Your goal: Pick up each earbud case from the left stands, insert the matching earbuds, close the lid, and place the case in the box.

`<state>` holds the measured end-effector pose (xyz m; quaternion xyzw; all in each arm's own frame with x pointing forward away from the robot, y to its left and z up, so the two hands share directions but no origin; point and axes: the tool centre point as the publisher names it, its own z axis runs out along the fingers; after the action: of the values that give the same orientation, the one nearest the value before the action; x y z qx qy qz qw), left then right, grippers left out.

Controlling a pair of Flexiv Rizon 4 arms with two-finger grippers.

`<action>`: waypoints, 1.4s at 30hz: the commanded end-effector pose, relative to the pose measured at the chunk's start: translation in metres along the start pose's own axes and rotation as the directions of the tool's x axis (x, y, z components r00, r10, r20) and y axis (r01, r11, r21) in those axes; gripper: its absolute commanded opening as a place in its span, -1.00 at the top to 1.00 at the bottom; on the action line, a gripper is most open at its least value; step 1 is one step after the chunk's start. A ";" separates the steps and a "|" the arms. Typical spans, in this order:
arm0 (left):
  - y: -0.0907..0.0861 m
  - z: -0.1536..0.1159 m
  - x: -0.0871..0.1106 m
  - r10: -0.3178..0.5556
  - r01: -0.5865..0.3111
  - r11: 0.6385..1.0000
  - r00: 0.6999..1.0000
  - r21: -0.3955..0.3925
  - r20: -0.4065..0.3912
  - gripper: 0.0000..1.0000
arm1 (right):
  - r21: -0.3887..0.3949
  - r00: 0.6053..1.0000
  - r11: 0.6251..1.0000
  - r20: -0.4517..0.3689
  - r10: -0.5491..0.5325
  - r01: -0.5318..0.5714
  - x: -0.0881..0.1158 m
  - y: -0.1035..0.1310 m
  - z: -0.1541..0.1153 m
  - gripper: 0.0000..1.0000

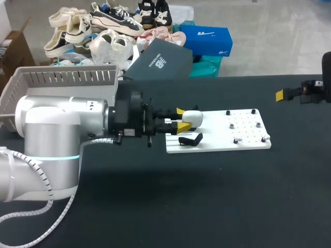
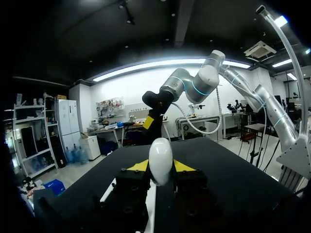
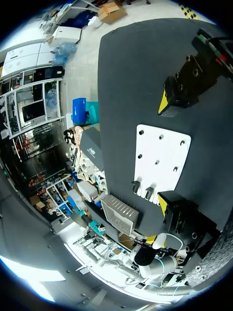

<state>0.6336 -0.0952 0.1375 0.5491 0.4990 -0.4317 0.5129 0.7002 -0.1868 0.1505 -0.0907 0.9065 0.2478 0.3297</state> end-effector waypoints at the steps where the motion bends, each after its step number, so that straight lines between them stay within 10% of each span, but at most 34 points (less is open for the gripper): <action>1: -0.003 0.000 0.000 0.003 -0.003 1.000 1.000 -0.011 0.002 1.00 | 0.001 1.000 1.000 0.000 0.000 0.000 0.000 0.000 0.000 -1.00; 23: 0.002 0.014 0.004 0.017 -0.017 1.000 1.000 -0.020 0.025 1.00 | 0.007 1.000 1.000 -0.012 -0.027 0.027 0.000 0.006 0.002 -1.00; 42: 0.014 0.046 0.019 -0.057 0.054 0.997 0.995 0.047 0.079 1.00 | -0.044 0.976 0.975 -0.015 -0.217 0.216 0.079 0.060 -0.046 -1.00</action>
<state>0.6446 -0.1369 0.1193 0.5233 0.4902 -0.4701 0.5146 0.6189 -0.1591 0.1450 -0.2040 0.8875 0.2421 0.3348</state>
